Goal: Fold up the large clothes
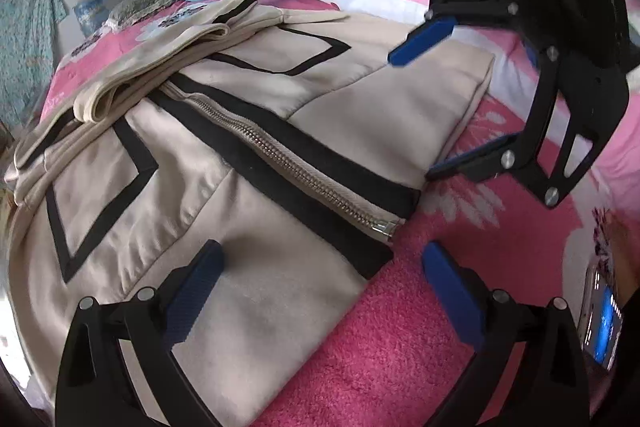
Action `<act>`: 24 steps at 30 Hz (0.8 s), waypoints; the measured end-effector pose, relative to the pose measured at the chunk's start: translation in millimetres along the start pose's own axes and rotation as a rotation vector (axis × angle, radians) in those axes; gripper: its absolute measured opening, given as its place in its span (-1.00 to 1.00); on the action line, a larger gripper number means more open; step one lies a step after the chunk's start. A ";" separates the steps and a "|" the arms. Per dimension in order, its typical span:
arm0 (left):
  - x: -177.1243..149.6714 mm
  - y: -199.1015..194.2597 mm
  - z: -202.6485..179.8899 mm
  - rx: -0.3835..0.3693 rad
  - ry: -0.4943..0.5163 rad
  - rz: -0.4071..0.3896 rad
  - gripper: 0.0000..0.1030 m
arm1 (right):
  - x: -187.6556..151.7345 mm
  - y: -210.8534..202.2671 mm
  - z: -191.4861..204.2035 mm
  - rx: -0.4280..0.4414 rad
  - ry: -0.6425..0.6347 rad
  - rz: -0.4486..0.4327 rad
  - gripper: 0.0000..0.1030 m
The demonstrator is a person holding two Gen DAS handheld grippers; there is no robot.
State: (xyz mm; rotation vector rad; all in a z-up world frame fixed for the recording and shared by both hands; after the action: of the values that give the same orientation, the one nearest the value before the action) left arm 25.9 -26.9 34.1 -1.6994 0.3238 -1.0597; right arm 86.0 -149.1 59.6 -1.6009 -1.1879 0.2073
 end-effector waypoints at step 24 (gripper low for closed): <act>-37.5 -29.7 33.6 0.294 0.004 0.066 0.87 | -29.2 25.6 15.2 -0.360 -0.158 0.161 -0.34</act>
State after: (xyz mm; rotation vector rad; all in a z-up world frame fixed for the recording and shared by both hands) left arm 22.3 31.1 40.1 -1.4150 0.2134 -1.0090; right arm 76.7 -159.8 20.4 -2.0298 -1.2689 0.2369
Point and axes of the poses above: each gripper's, at about its wrist camera, not at the fingertips, and y roughly the way its jaws point, z to its left, x to its top, the point moved 1 cm from there along y, roughly the way its jaws point, and after that the axes turned 9 degrees about -x, right-handed, at the moved point
